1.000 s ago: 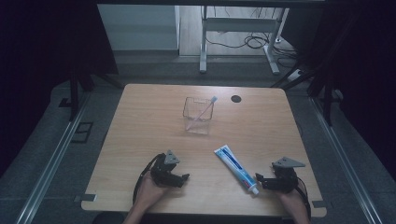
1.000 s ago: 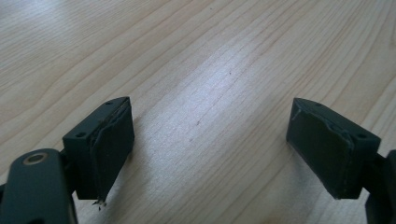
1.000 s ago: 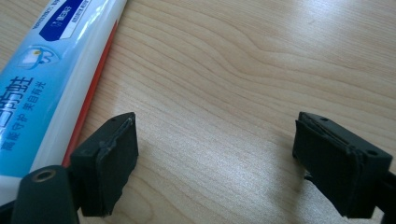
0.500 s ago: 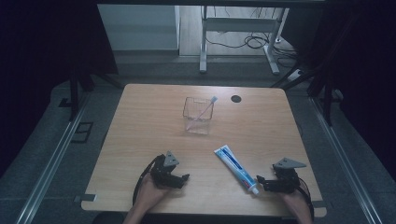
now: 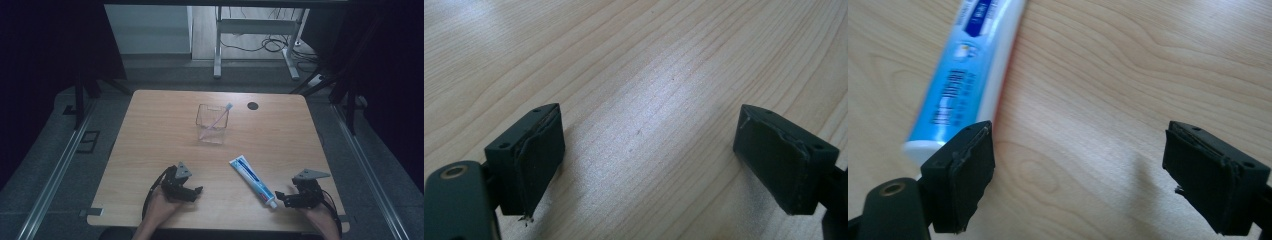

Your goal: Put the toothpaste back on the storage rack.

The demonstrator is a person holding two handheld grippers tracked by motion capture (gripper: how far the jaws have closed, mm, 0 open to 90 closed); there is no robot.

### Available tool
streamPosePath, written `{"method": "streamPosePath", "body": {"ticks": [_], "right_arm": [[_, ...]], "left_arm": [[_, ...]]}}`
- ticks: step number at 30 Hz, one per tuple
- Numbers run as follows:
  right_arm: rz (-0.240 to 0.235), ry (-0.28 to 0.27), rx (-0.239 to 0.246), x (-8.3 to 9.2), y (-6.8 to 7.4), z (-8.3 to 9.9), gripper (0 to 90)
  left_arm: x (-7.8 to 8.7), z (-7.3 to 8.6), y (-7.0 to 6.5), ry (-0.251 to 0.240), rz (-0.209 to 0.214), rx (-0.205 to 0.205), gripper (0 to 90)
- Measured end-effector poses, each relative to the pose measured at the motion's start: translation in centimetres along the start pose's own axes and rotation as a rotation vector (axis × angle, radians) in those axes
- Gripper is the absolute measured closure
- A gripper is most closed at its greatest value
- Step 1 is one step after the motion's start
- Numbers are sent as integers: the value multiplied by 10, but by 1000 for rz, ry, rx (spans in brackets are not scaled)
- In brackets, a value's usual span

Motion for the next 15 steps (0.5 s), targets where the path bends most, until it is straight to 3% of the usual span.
{"method": "streamPosePath", "body": {"ticks": [15], "right_arm": [[-64,21,53,13,24,-17,138]], "left_arm": [[0,0,0,0,0,0,132]]}}
Point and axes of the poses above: each handheld gripper's, and its own axes: x roughly backward along the jaws, z roughly out of its underside, y roughly to its left, the point moved 7 cm from there along -x, roughly forward along the jaws, and after that the axes turned 13 degrees about z, right-handed, at the moved point
